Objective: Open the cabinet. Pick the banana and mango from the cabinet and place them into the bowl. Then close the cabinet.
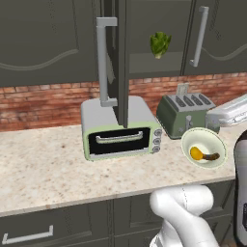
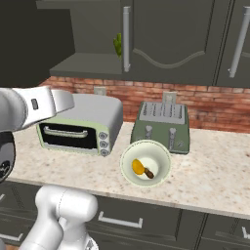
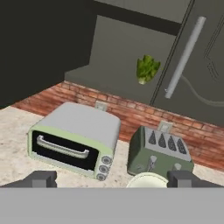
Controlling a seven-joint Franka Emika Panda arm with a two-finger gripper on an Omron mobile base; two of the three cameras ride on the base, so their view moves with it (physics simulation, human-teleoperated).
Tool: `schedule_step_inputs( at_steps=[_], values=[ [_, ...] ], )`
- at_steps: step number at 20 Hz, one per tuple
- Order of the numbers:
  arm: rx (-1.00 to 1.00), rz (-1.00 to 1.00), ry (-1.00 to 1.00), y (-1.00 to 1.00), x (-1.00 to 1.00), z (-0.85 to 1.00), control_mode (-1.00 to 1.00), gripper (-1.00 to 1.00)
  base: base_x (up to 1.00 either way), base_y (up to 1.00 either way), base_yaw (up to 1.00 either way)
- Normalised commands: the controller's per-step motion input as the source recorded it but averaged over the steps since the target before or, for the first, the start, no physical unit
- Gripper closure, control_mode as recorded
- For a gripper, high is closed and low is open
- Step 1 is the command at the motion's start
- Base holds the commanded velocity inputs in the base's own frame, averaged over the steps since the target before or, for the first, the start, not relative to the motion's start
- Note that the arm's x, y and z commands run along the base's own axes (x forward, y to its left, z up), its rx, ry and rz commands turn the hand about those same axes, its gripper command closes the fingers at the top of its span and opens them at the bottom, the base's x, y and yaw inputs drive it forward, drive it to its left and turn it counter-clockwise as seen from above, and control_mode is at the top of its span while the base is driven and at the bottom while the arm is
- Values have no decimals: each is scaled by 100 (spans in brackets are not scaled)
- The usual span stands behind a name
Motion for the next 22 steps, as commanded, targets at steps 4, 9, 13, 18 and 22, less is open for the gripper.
schedule_step_inputs(
  at_steps=[4, 9, 13, 18, 22],
  values=[
    [-3, -8, 0, 43, -30, 13, -100, -100, 0, 0, 0],
    [-3, -10, 0, 37, -24, 1, -100, -100, 0, 0, 0],
    [-5, -8, -3, 42, -16, 1, -100, -100, 0, 0, 0],
    [-8, -8, -9, 45, -11, 0, -100, -100, 0, 0, 0],
    [-8, -8, -7, 43, -10, 0, -100, -100, 0, 0, 0]
  ],
)
